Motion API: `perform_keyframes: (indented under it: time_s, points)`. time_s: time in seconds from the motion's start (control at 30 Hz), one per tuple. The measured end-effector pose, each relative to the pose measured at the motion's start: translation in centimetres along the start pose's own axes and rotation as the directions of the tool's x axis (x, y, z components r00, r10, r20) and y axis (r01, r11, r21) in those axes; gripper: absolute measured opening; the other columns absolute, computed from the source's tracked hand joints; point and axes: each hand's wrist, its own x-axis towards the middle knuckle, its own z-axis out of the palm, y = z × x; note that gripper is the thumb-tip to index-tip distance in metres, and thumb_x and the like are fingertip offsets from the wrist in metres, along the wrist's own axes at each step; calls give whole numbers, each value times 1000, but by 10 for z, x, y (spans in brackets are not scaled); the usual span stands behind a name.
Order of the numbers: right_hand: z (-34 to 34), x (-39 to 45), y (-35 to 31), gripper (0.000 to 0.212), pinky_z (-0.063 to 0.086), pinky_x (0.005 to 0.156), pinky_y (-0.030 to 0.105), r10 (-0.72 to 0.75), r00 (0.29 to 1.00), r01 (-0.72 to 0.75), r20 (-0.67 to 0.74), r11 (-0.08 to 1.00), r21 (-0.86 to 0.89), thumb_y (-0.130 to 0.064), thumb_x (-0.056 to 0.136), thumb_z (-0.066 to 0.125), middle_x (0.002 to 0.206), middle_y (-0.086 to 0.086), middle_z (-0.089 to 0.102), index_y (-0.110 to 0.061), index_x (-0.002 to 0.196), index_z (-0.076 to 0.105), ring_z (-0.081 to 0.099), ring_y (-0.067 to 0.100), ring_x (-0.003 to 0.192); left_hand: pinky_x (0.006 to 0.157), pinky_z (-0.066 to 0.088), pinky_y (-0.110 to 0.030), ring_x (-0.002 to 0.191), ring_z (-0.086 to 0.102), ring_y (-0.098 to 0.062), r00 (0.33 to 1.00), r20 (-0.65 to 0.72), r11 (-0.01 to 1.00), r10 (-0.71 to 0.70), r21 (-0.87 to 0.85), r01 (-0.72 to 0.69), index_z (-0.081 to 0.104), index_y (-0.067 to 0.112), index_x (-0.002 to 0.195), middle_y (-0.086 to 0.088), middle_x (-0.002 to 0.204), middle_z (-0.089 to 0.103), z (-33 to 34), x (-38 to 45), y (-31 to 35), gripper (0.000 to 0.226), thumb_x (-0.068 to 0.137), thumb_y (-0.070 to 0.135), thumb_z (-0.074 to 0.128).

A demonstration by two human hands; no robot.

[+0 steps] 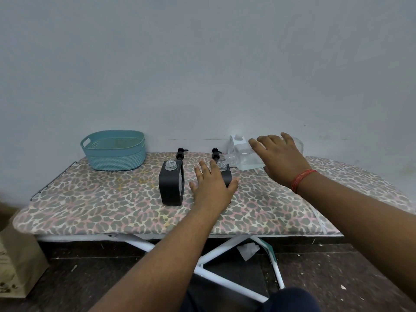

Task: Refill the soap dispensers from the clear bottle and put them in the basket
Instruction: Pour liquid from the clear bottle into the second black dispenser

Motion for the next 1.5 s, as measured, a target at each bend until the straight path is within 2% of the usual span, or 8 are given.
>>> perform_keyframes:
  time_s: [1.5]
  points:
    - [-5, 5, 2, 76, 30, 111, 58, -20, 999, 21, 26, 1000, -10, -11, 79, 70, 137, 5, 52, -22, 143, 30, 52, 29, 123, 121, 11, -64, 156, -12, -31, 1000, -7, 1000, -3, 12, 3, -5, 18, 161, -11, 169, -14, 2, 2, -1, 96, 95, 66, 46]
